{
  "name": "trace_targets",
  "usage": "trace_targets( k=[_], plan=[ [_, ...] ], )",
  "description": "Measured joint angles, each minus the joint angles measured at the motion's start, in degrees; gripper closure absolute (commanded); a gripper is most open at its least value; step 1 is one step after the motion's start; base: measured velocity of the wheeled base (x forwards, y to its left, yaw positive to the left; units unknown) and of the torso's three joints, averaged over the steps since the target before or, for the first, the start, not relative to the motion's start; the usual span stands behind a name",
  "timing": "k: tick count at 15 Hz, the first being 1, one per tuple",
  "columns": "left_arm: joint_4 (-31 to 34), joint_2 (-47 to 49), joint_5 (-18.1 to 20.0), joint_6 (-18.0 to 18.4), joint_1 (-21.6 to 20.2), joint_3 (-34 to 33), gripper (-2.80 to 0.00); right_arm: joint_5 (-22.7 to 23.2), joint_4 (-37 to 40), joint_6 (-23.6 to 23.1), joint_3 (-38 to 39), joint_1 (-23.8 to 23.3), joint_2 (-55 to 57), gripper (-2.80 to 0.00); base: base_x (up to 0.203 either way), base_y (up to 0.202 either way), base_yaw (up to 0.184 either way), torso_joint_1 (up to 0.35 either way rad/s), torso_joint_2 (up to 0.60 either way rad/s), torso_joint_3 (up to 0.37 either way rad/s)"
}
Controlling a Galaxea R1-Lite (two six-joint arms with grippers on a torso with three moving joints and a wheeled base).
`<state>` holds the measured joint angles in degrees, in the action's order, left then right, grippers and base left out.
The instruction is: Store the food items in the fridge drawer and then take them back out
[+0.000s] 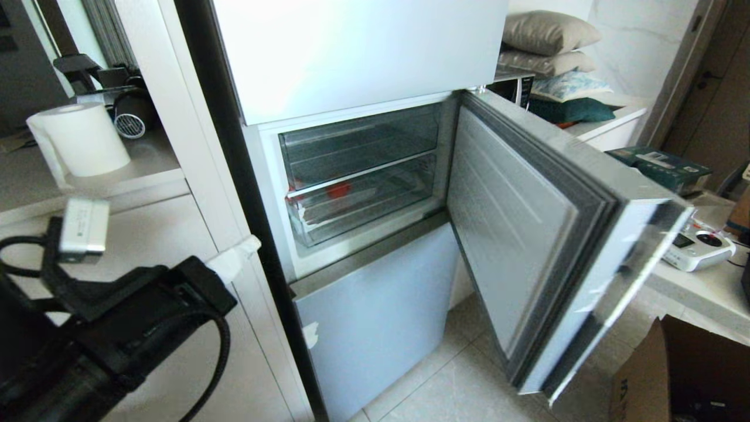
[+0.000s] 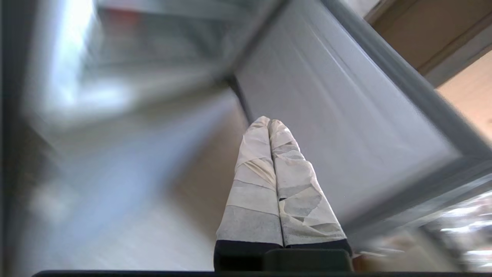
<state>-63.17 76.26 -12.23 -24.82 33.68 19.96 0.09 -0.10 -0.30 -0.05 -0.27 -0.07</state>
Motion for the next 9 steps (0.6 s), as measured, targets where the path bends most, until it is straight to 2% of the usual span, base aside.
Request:
trace_targets(
  k=[2,4,6,9],
  plan=[
    [3.2,-6.0,0.1,10.5,-1.8,1.0,0.0,0.0,0.0,0.0,0.0,0.0,0.0,0.0,0.0,0.0,0.0,0.0,0.0,0.0],
    [9.7,-14.3,-0.5,18.5,-2.9,1.5,0.0,0.0,0.0,0.0,0.0,0.0,0.0,0.0,0.0,0.0,0.0,0.0,0.0,0.0],
    [18.5,-23.5,-1.4,21.7,-5.2,-0.4,0.0,0.0,0.0,0.0,0.0,0.0,0.0,0.0,0.0,0.0,0.0,0.0,0.0,0.0],
    [32.2,-37.5,-1.4,23.7,-17.6,-9.0,0.0,0.0,0.0,0.0,0.0,0.0,0.0,0.0,0.0,0.0,0.0,0.0,0.0,0.0]
  ],
)
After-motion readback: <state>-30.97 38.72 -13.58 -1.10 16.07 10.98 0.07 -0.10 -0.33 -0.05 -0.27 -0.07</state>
